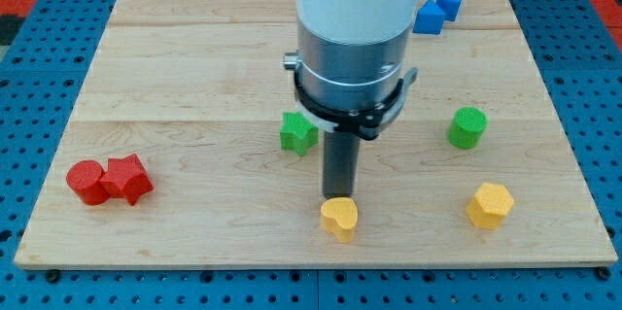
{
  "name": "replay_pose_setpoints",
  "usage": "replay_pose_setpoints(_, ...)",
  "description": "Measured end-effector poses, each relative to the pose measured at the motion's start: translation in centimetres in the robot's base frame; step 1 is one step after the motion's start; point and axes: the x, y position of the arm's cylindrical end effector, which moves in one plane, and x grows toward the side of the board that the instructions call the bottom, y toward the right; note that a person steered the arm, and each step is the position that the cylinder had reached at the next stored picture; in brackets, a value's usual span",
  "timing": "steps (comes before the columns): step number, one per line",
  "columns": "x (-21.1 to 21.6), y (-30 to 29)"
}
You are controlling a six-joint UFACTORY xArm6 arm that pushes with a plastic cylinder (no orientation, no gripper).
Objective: Move the yellow heart to the left of the yellow hexagon
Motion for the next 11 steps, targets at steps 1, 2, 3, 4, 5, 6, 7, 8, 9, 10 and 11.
replay_pose_setpoints(1,0.0,-7.4)
replay_pose_setpoints(2,3.9,-6.1)
replay_pose_setpoints(3,5.5,-2.8)
replay_pose_setpoints(4,3.1,-1.6)
replay_pose_setpoints(5,3.0,1.5)
replay_pose_setpoints(6,3.3,4.9)
replay_pose_setpoints(7,3.5,1.1)
replay_pose_setpoints(8,6.0,2.5)
replay_pose_setpoints(9,5.6,5.1)
replay_pose_setpoints(10,4.4,8.6)
replay_pose_setpoints(11,4.4,11.0)
